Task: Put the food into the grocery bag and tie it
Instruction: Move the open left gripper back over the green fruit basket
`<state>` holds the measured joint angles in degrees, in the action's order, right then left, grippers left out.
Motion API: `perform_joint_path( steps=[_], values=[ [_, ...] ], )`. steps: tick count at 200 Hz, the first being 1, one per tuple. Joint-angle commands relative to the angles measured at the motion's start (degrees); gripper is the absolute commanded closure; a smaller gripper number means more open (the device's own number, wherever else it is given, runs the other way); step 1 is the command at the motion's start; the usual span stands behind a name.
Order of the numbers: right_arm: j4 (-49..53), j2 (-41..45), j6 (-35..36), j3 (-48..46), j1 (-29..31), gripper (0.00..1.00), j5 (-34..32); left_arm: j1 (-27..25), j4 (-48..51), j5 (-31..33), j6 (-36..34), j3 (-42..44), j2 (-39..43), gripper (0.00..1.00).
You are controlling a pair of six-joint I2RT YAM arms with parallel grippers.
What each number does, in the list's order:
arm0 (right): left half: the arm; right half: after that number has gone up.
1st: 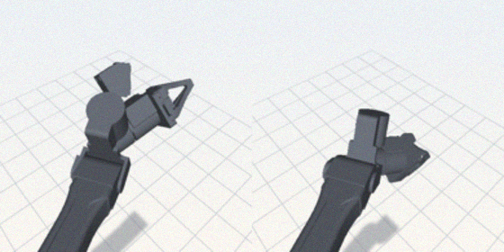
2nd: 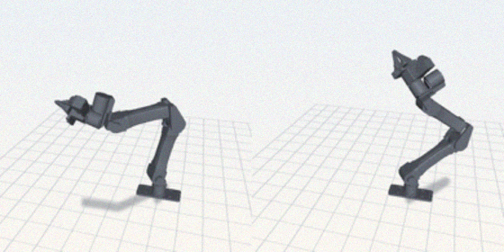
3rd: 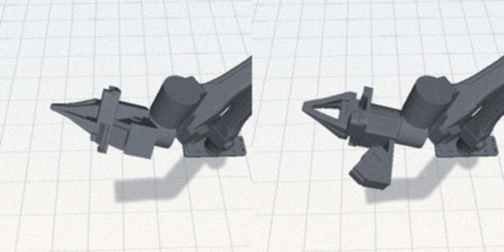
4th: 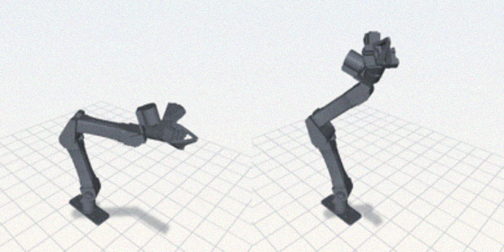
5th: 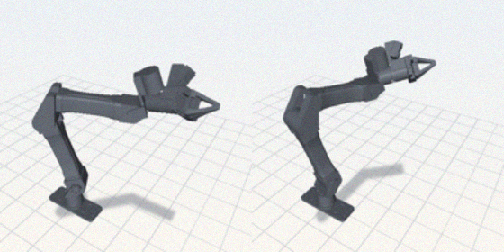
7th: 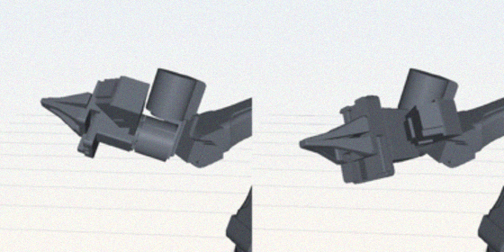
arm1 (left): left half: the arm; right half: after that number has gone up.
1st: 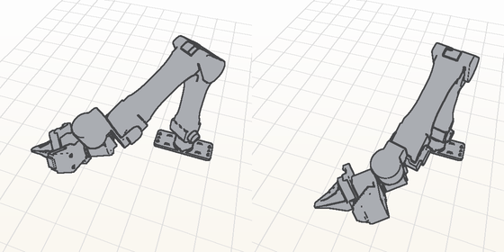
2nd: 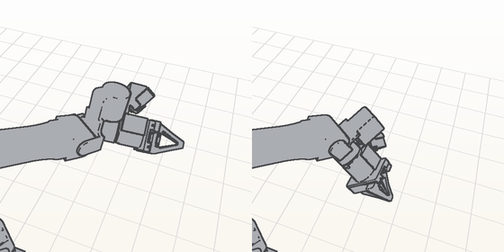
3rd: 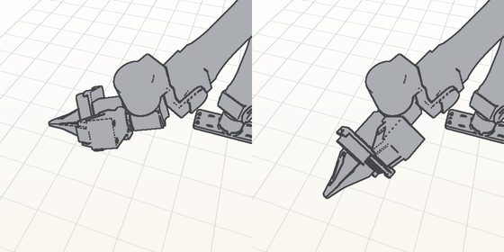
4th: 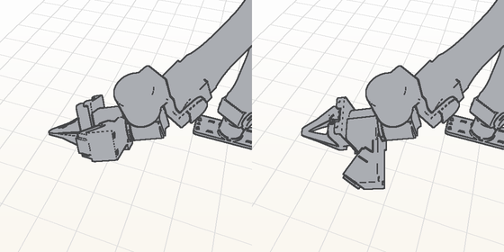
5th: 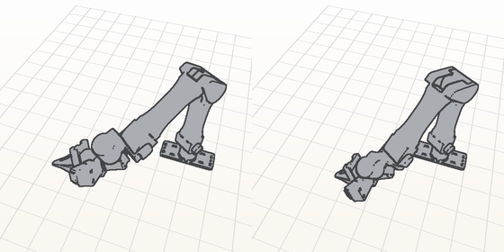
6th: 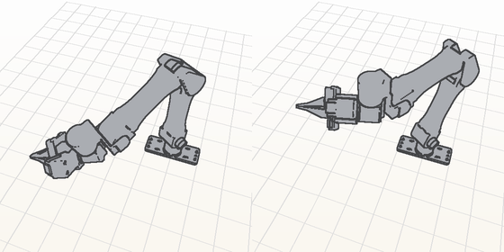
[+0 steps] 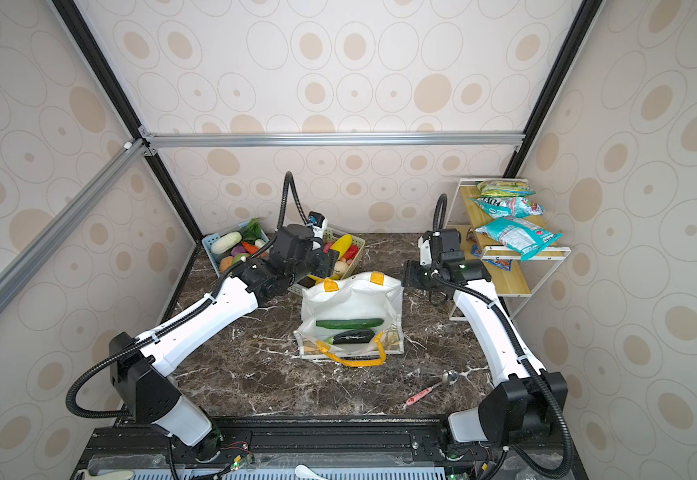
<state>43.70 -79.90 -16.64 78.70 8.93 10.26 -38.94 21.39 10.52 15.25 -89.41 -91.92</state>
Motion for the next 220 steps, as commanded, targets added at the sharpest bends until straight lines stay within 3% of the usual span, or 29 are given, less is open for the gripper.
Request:
perform_joint_path(
  steps=[1,40,98,220],
  values=[
    [0.2,0.1,0.2,0.2,-0.3,0.37,0.5,3.0,-0.7,1.9,1.0,1.9,1.4,0.31],
    [0.1,-0.1,0.2,0.2,-0.3,0.37,0.5,8.8,-1.7,5.8,1.8,5.7,0.7,0.28],
    [-0.4,-0.3,-0.4,-0.6,-0.3,0.37,0.7,14.4,-5.2,6.3,3.1,6.0,-5.2,0.27],
    [-0.6,0.2,-1.0,-1.9,-0.2,0.37,0.3,20.5,-9.5,0.1,4.4,-1.8,-23.3,0.26]
  ],
)
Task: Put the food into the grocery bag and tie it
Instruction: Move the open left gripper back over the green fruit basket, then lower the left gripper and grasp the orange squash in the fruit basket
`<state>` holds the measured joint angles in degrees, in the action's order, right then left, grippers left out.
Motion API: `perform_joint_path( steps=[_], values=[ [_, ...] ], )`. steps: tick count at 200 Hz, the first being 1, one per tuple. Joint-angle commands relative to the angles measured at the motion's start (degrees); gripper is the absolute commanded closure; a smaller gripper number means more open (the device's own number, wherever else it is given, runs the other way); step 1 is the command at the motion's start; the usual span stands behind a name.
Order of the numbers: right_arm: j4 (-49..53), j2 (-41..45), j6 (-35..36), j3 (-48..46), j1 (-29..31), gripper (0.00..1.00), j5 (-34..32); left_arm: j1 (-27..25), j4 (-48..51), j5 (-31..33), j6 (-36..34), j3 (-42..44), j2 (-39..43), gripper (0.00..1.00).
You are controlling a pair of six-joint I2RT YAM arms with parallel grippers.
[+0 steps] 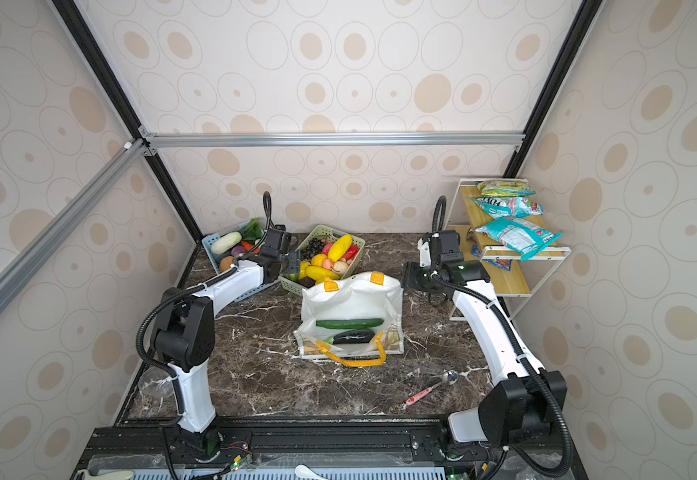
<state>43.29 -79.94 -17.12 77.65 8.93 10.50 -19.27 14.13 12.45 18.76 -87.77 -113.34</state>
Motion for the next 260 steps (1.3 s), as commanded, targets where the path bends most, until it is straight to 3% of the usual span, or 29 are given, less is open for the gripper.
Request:
perform_joint_path(
  steps=[1,47,179,260],
  values=[
    [-0.2,0.2,-0.5,-0.8,-0.2,0.37,0.0,0.9,-2.3,-1.9,0.8,-3.4,-2.0,0.26],
    [-0.4,-0.2,-1.0,-0.5,-0.2,0.37,0.7,0.9,-5.4,-4.4,0.5,-4.1,-4.7,0.30],
    [-0.3,1.0,-2.2,-2.1,-0.2,0.37,1.3,0.8,-7.0,-2.8,-1.7,-1.4,-4.3,0.56],
    [-0.6,1.0,-2.5,-1.5,-0.1,0.37,1.8,0.8,-5.9,-1.7,-2.7,-1.5,0.1,0.57]
  ],
)
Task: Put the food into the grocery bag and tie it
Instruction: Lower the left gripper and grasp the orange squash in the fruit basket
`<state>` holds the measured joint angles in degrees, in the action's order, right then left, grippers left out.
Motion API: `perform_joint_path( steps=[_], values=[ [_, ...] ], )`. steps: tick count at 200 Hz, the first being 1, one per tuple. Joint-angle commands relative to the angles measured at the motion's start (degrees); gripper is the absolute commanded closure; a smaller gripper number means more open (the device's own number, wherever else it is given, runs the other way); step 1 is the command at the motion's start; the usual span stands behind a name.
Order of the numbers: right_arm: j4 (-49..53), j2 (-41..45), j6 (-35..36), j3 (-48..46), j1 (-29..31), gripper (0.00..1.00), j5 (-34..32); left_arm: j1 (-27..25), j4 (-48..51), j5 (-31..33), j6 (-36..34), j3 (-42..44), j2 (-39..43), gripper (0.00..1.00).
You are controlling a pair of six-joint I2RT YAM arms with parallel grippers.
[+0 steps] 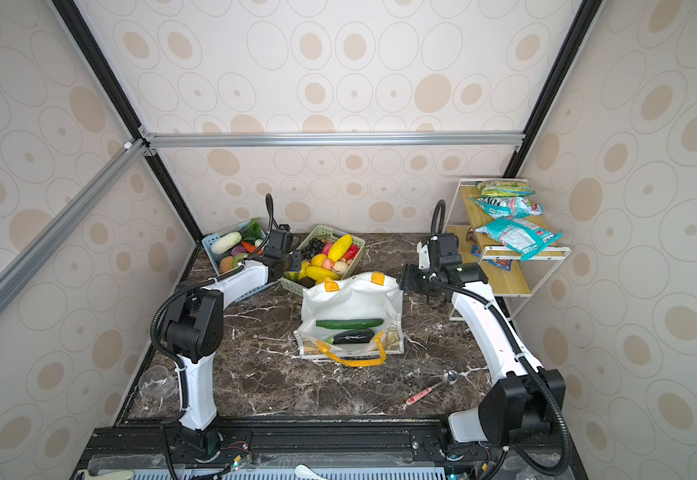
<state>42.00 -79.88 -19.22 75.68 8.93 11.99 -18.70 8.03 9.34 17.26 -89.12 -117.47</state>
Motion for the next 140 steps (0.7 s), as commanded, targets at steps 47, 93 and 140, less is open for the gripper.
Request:
perform_joint_path(
  steps=[47,93,140],
  values=[
    [0.9,0.9,-0.3,0.7,-0.1,0.37,0.7,0.3,0.0,-0.3,-0.4,1.7,9.2,0.56],
    [-0.4,1.5,-1.1,0.0,0.0,0.37,1.9,0.2,-0.2,-4.3,1.2,3.7,15.6,0.55],
    [-0.4,1.7,-1.1,0.4,0.2,0.37,1.9,0.2,-2.0,-10.2,4.6,7.2,22.1,0.55]
  ],
)
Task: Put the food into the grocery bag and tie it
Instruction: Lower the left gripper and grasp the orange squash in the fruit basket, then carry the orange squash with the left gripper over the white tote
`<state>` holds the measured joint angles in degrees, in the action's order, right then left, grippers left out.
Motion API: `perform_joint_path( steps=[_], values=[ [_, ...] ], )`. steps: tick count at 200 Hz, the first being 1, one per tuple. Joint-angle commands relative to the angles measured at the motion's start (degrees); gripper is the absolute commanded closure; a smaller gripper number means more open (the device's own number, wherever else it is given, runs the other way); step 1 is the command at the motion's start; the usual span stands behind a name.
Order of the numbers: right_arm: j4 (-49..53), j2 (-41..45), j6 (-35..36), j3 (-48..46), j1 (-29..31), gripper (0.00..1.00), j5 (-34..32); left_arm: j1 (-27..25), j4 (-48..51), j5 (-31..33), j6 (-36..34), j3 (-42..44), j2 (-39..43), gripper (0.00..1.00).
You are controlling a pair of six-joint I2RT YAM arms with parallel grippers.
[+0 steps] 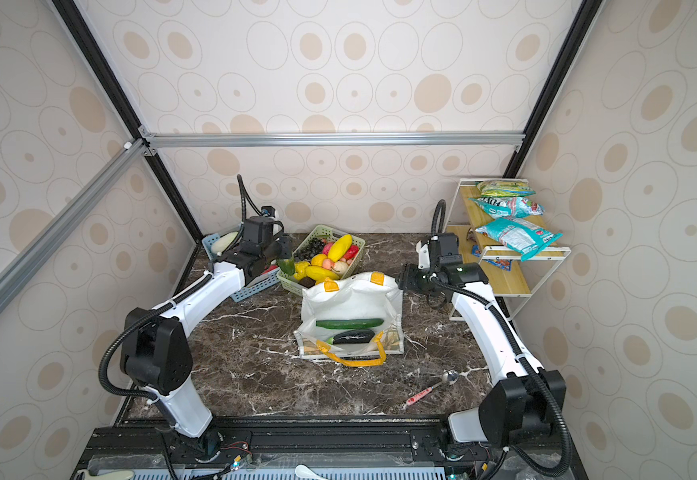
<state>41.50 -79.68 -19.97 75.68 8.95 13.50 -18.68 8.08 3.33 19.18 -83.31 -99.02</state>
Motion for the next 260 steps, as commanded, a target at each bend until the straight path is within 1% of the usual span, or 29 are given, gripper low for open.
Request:
perform_joint_path(
  steps=[1,28,61,103,161,191,231,260],
  values=[
    [0.2,1.5,-0.4,0.5,0.2,0.37,0.4,0.2,-2.1,-4.2,2.7,1.4,3.8,0.55],
    [1.1,0.9,0.1,1.9,0.3,0.37,0.4,0.1,-2.6,-7.5,4.3,2.5,7.1,0.55],
    [2.1,1.1,0.7,2.6,0.4,0.37,-0.5,-0.5,-5.0,-13.5,7.5,4.9,11.2,0.55],
    [1.2,1.1,-0.1,1.9,0.5,0.37,0.5,-3.3,-6.0,-16.7,9.7,6.2,14.6,0.55],
    [1.5,1.5,0.1,1.3,0.5,0.37,0.6,-9.2,-7.7,-16.1,11.9,7.3,18.3,0.54],
    [1.7,1.8,0.3,1.0,0.6,0.37,0.1,-13.2,-6.8,-12.9,11.1,7.2,19.2,0.55],
    [2.0,2.4,0.5,-0.3,0.7,0.37,0.0,-16.3,-6.8,-13.1,11.3,7.2,20.4,0.54],
    [1.5,2.5,0.2,-0.9,0.8,0.37,0.2,-20.1,-5.7,-12.0,10.6,7.0,20.5,0.54]
  ],
)
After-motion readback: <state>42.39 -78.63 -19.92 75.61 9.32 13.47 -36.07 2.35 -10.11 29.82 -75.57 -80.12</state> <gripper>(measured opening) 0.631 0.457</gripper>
